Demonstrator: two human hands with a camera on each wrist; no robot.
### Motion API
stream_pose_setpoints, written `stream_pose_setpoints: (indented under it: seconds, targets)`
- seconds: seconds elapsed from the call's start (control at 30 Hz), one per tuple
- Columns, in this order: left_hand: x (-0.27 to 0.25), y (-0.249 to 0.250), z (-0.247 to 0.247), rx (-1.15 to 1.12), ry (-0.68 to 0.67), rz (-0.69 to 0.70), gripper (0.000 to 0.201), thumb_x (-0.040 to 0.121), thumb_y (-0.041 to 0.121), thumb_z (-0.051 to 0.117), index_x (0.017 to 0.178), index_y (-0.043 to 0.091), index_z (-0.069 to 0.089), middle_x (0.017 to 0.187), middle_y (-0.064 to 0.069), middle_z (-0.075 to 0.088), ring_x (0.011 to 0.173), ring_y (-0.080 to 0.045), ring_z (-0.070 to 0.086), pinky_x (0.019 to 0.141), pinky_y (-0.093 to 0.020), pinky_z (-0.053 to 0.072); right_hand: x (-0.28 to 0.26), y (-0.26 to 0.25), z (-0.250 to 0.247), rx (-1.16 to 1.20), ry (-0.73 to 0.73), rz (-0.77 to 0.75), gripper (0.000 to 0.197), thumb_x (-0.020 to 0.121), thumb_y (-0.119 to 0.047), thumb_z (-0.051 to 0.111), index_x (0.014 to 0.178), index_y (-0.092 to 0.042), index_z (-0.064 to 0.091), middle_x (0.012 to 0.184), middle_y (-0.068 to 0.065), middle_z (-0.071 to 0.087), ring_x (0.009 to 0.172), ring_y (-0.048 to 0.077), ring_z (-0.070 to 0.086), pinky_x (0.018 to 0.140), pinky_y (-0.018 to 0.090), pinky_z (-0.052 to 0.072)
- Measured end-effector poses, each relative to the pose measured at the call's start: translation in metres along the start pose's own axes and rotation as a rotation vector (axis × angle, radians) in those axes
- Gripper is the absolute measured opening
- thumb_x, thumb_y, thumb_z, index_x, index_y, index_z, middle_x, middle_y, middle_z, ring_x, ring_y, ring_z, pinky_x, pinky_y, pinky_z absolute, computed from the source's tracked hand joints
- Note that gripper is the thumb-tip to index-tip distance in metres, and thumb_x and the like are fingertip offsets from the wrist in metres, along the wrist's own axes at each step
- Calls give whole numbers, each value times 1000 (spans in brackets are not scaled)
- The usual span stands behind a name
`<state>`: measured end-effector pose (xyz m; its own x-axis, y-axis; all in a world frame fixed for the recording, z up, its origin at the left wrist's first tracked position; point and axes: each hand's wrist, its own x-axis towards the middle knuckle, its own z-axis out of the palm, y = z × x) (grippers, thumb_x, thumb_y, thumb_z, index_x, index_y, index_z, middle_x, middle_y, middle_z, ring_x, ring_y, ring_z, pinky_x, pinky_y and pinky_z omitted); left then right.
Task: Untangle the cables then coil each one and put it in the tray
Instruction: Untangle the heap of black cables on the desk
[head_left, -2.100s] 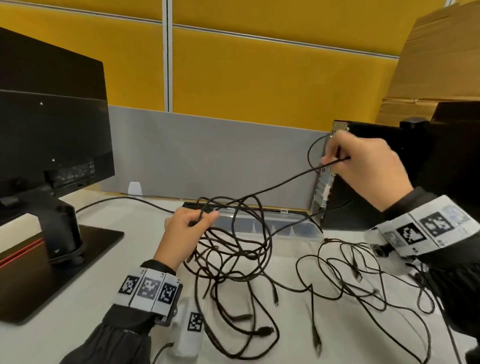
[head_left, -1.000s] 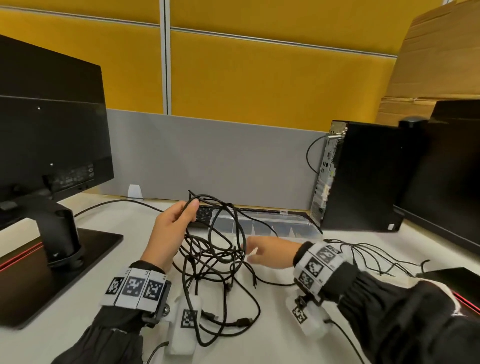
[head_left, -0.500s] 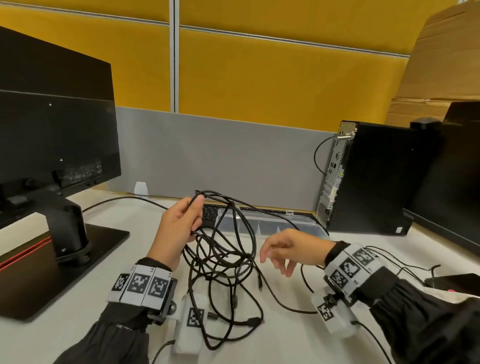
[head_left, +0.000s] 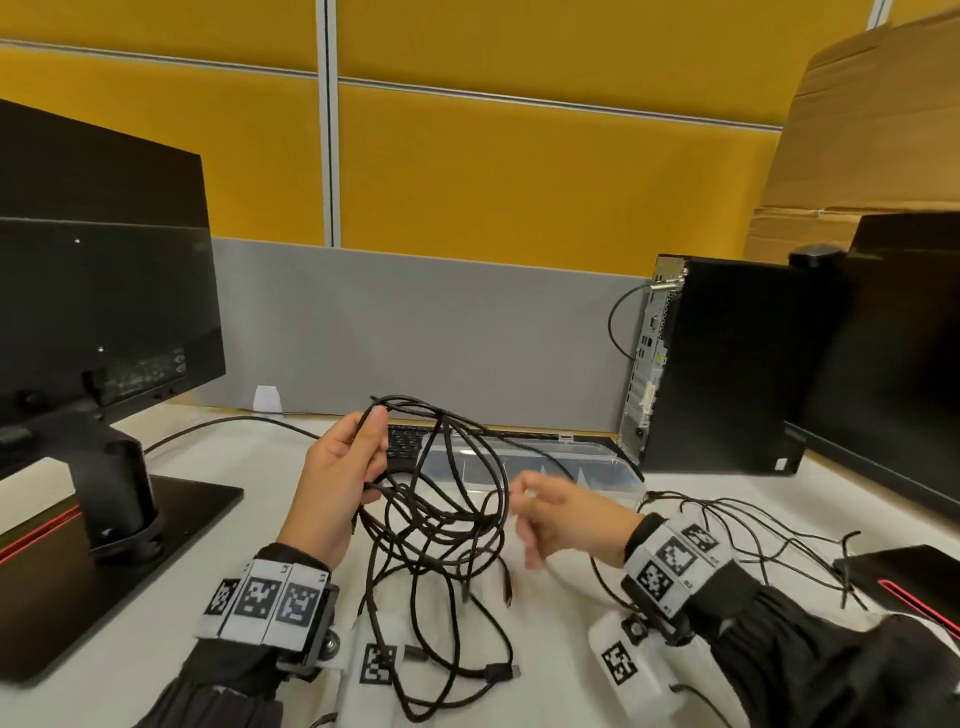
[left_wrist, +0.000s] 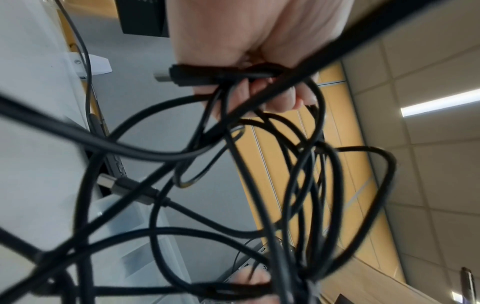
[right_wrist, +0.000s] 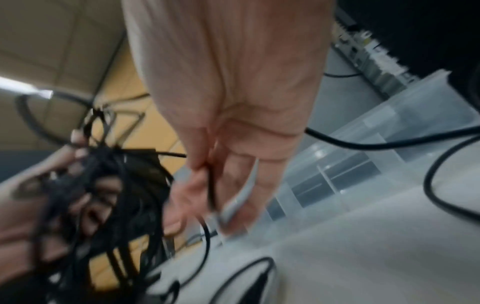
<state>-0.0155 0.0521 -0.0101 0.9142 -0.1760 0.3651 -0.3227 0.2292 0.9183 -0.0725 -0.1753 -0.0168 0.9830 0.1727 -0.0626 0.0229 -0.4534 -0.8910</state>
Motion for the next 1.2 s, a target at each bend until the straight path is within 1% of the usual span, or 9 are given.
stream_pose_setpoints:
  seconds: [0.07,0.13,0.2,0.4,0.6,0.83,0.9,1.07,1.2]
  targets:
    - [0,-2,0,10,18,-17,29,89,42,48,75,17,49,53,4,31,46,-7,26,44,-19,24,-5,-5,-12,103,312,-82,20,100,-22,37,86,-13,48,56,-5,38,42,5,38,44,20,41]
    - [0,-3,1,-19,18,-37,28,92,39,47,76,16,49,53,3,30,46,-7,25,42,-20,21,-8,-3,-23,175,619,-151,23,100,-22,37,82,-14,49,56,-5,32,38,3,29,37,17,29]
    - [0,-2,1,-36,8,-54,28,92,37,47,76,15,50,54,2,30,46,-7,24,40,-20,19,-12,3,-29,192,767,-150,24,99,-21,37,81,-15,50,56,-4,33,39,5,29,36,17,26]
    - [-1,-5,5,-28,-4,-96,28,93,35,50,74,14,52,52,3,29,45,-8,23,39,-20,19,-28,11,-41,60,925,-105,22,98,-22,40,81,-18,53,62,-2,39,50,12,34,41,19,29]
    - [-5,-3,10,-31,-118,-116,29,93,36,47,75,16,58,49,7,26,44,-8,19,41,-22,16,-23,-4,-37,375,1052,-151,24,99,-11,33,81,-20,46,61,0,36,39,9,29,33,15,24]
    - [-12,6,13,179,-353,-90,33,95,36,43,77,27,69,51,12,26,44,-3,20,39,-16,16,-15,-28,-36,978,911,-332,33,95,-12,27,63,-22,30,41,-10,24,32,6,18,30,16,18]
    - [-12,5,14,173,-315,-91,31,96,34,42,80,25,67,52,12,27,44,-2,21,40,-16,17,-17,-29,-45,826,864,-235,32,94,-10,29,65,-21,33,41,-9,27,32,6,21,31,14,19]
    - [-5,5,10,34,-187,-179,21,98,28,41,80,21,48,57,9,35,48,-4,23,41,-16,16,-41,-21,-69,-323,413,237,25,100,-17,35,87,-11,56,57,-3,40,38,5,32,33,16,28]
    - [-5,5,11,-44,-212,-188,19,98,23,41,81,19,47,61,8,41,51,-6,24,40,-17,16,-58,-37,-72,-1039,265,277,25,98,-29,41,106,-16,62,86,-3,64,72,7,60,68,15,49]
